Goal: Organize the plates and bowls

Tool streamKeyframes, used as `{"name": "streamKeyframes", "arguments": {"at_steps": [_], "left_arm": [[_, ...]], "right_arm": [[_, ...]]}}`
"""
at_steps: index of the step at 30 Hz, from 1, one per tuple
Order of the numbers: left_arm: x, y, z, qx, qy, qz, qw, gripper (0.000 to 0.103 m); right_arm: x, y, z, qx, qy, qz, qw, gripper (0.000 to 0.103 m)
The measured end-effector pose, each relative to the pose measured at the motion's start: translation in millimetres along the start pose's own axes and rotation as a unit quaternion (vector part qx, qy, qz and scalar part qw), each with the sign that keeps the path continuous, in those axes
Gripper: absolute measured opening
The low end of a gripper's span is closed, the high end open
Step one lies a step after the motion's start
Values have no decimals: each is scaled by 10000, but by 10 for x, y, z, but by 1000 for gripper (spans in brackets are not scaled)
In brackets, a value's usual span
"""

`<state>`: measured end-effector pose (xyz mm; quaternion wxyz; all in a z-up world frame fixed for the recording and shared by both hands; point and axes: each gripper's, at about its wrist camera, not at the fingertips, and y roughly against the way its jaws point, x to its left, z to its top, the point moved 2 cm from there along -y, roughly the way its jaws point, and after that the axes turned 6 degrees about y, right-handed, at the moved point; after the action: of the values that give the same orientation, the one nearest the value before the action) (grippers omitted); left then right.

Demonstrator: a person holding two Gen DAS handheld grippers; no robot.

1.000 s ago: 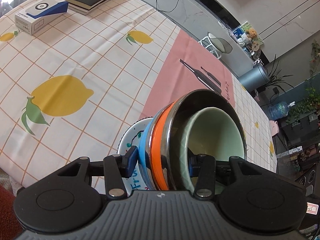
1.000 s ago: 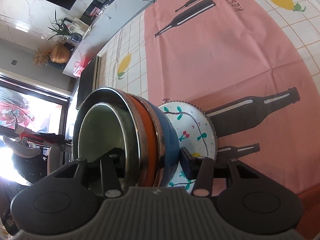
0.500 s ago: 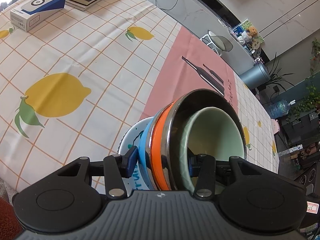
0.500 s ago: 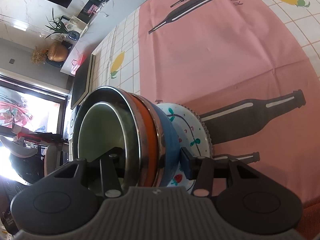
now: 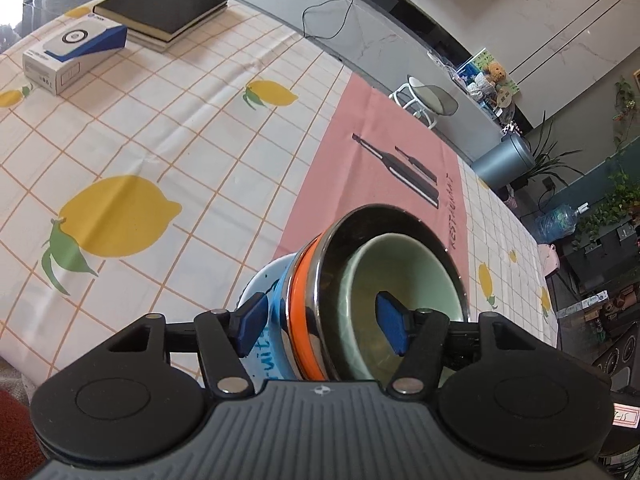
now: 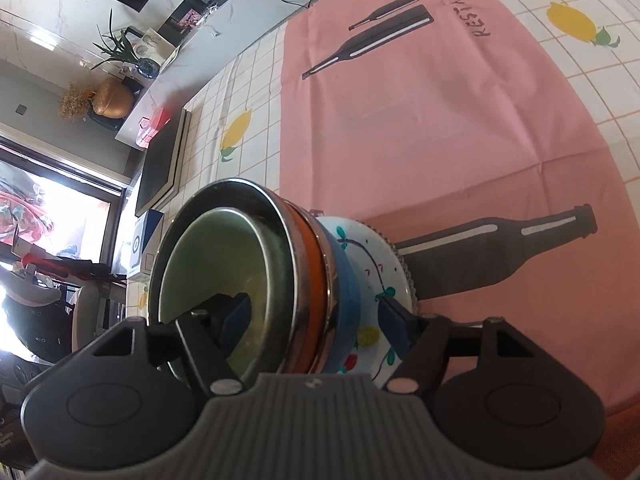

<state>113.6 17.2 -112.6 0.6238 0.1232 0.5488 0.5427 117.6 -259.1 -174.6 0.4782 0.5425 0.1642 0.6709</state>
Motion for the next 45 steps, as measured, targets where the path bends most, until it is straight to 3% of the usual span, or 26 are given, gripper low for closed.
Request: {"name": "streamKeyframes", "arguments": {"at_steps": [6, 10, 14, 20, 27, 34, 37, 41, 45], "left_arm": [[-160, 339, 4, -505, -257, 70, 9984, 75], [-324, 663, -56, -1053, -724, 64, 9918, 75], [-515, 978, -196, -1598, -1338, 62, 9780, 75], [-732, 1355, -547, -2324, -2374, 117, 9431, 77], [-681, 1489, -849, -2354, -2926, 95, 9268, 80], [-521, 1445, -1120, -2543, -3409, 733, 9021, 81], [-474, 1431, -1242, -2605, -3525, 841, 8949, 84], [-358, 1345, -1343, -2690, -3430, 1093, 8933, 87], [-236, 1244, -1369, -2644, -3174, 1292, 9015, 87]], "right_arm": [[133, 299, -34, -327, 306, -110, 9989, 79], [274, 601, -110, -681, 649, -177, 9954, 80], [431, 986, -246, -1245, 1091, -437, 9852, 82], [643, 1541, -584, -2070, 1822, -980, 9562, 87], [752, 1875, -1005, -2575, 2334, -1404, 9271, 90], [741, 1870, -1410, -2860, 2695, -1852, 9007, 95], [723, 1806, -1605, -3091, 2875, -1900, 8864, 95], [719, 1708, -1779, -3237, 2970, -1982, 8762, 95], [660, 1580, -1851, -3218, 2785, -1926, 8842, 95]]}}
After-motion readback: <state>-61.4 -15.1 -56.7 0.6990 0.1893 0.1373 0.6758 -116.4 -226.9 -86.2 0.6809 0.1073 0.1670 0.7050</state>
